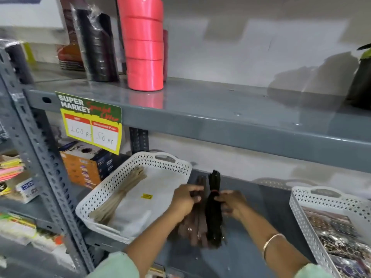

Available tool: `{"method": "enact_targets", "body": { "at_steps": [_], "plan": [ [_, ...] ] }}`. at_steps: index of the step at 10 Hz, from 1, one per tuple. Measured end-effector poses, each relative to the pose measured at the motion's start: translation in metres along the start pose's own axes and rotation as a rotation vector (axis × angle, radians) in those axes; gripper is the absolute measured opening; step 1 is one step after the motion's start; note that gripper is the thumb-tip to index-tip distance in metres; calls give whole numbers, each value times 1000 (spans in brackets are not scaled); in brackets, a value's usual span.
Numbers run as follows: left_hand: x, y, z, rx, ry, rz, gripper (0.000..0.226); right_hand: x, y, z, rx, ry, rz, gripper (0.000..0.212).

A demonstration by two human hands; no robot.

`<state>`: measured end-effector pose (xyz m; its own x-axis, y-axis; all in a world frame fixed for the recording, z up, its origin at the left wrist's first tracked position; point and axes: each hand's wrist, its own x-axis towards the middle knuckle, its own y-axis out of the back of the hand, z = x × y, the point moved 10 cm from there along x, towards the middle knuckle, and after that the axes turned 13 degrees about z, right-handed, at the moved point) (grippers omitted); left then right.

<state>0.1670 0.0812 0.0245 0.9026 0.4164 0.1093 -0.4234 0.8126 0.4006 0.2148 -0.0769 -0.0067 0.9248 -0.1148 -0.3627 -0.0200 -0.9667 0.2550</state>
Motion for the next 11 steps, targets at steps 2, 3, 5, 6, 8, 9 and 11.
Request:
{"method": "enact_targets", "body": {
  "at_steps": [2, 3, 5, 6, 8, 9, 11],
  "plan": [
    [40, 89, 32, 43, -168, -4, 43, -34, -51, -70, 104, 85, -150, 15],
    [61, 114, -5, 119, -100, 29, 47, -46, -95, -65, 69, 41, -227, 18],
    [64, 122, -94, 394, -62, 6, 51, -33, -180, -24, -233, 124, -73, 22],
    [66, 119, -120, 377, -146, 26, 61, -34, -192, -14, -539, 266, -54, 17],
    [72, 112, -131, 474, -200, -39, 48, -31, -192, -10, -740, 370, -34, 21],
    [70, 111, -134, 459, -193, -74, 52, -34, -194, -12, -772, 393, -51, 19],
    [51, 130, -92, 474, -293, 122, 50, -74, -157, -52, -691, 504, 21, 33]
  ]
}}
